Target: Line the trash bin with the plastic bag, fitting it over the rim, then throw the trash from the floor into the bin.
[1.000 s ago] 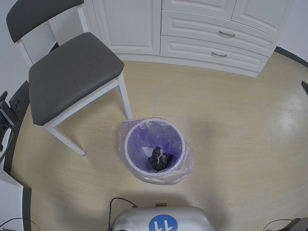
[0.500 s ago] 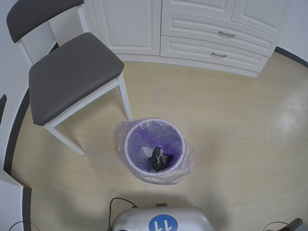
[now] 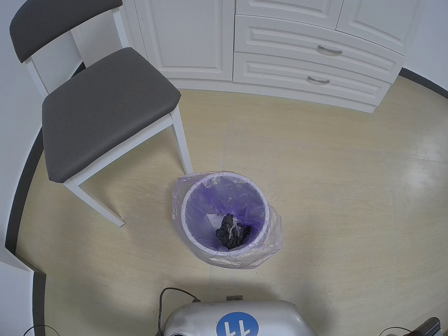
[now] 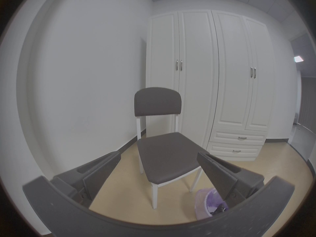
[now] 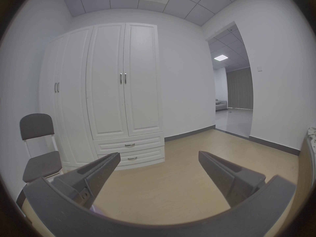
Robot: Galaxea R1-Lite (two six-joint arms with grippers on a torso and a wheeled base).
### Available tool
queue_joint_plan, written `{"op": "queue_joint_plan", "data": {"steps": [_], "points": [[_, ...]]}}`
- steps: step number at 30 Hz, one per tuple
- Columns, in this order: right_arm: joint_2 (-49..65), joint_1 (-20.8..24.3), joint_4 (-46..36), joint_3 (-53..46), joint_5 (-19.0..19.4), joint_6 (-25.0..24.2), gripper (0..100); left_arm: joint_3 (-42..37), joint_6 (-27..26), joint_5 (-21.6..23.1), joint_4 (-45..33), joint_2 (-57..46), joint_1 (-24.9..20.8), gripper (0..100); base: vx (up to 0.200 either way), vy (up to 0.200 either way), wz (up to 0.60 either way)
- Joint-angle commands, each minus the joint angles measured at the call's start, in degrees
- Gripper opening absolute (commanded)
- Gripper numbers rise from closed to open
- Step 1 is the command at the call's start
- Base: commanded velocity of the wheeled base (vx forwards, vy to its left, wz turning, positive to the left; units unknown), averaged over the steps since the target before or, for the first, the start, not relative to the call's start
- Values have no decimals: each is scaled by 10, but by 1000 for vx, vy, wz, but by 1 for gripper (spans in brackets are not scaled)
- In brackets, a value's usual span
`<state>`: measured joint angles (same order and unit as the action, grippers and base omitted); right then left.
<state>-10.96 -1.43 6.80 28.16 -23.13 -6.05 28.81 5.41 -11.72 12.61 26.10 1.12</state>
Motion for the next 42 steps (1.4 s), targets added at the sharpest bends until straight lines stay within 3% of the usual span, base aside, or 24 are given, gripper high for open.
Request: {"op": "queue_joint_plan", "data": {"steps": [1,11,16,21,26,37,42], "points": [[80,20,0,-43,4,8,100,14,0,-1,-16,-62,0,100,0,0,0],[110,16,10,-76,21,27,100,61,-4,5,-28,-106,-5,100,0,0,0],[110,16,32,-79,30,21,100,82,-18,7,-94,-143,-10,100,0,0,0],[110,16,99,-79,60,11,100,105,-38,47,-196,-213,-18,100,0,0,0],[110,16,151,-88,61,8,100,111,-40,48,-243,-244,-16,100,0,0,0],[110,16,176,-100,57,8,100,67,-26,46,-242,-259,-14,100,0,0,0],[110,15,203,-129,55,9,100,-32,-27,42,-213,-260,-14,100,0,0,0]]}}
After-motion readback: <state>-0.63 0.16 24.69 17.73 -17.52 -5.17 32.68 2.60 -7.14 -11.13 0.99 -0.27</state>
